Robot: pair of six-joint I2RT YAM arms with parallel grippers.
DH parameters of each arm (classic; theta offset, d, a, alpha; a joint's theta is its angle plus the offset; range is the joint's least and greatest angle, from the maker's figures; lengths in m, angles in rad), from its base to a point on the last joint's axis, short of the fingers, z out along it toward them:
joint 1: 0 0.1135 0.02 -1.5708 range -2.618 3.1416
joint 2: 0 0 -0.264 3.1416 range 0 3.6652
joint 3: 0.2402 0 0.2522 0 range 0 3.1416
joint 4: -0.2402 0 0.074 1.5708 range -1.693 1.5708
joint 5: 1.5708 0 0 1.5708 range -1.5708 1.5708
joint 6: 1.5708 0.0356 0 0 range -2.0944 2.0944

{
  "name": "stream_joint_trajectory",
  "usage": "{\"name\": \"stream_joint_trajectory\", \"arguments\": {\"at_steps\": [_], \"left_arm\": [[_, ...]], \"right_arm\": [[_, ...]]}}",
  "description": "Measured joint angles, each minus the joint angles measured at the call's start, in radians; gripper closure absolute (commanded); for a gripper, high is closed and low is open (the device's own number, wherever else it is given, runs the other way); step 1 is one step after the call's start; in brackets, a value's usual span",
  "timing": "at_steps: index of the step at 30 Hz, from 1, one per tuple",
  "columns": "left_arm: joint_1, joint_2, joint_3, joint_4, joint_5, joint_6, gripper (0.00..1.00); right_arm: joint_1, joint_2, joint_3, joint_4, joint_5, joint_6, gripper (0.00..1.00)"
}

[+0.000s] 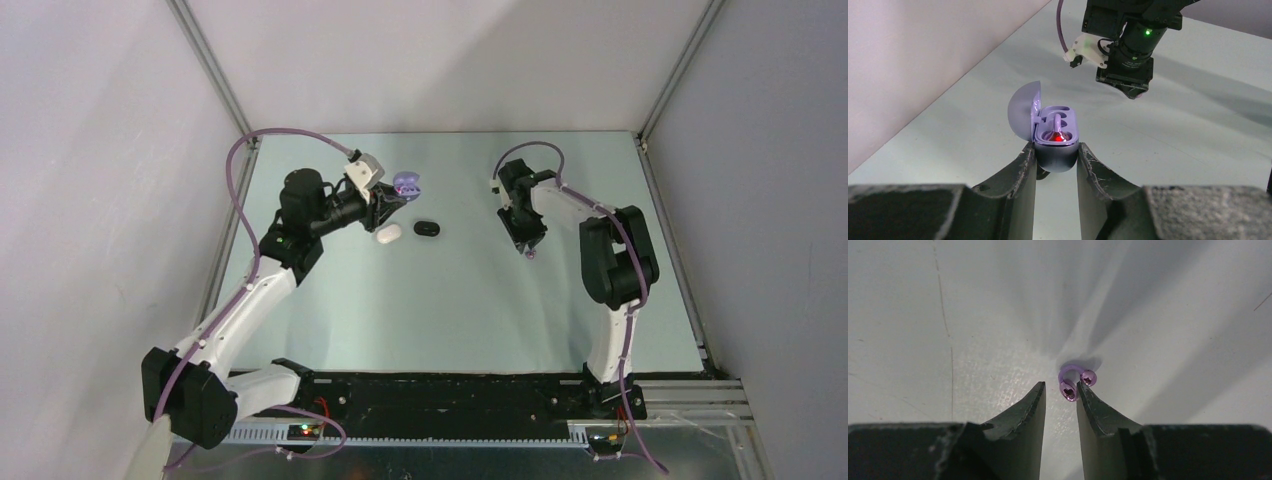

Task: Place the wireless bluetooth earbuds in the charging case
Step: Pick up the earbud from the center of the board.

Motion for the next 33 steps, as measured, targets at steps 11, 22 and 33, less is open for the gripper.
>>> {"name": "stream_joint_trajectory", "arguments": {"at_steps": [11, 22, 33], "left_arm": [[0.005, 0.0, 0.0, 0.0, -0.003, 0.0, 1.0], [0.006, 0.001, 0.0, 0.009, -0.003, 0.0, 1.0], [0.006, 0.001, 0.0, 0.022, -0.003, 0.001, 1.0]], "right_arm": [[-0.003, 0.01, -0.022, 0.008, 0.009, 0.0, 0.71], [-0.017, 0.01, -0.07, 0.019, 0.005, -0.029, 0.86], [0.057, -0.09, -0.175, 0.084, -0.257, -0.318, 0.91]]}}
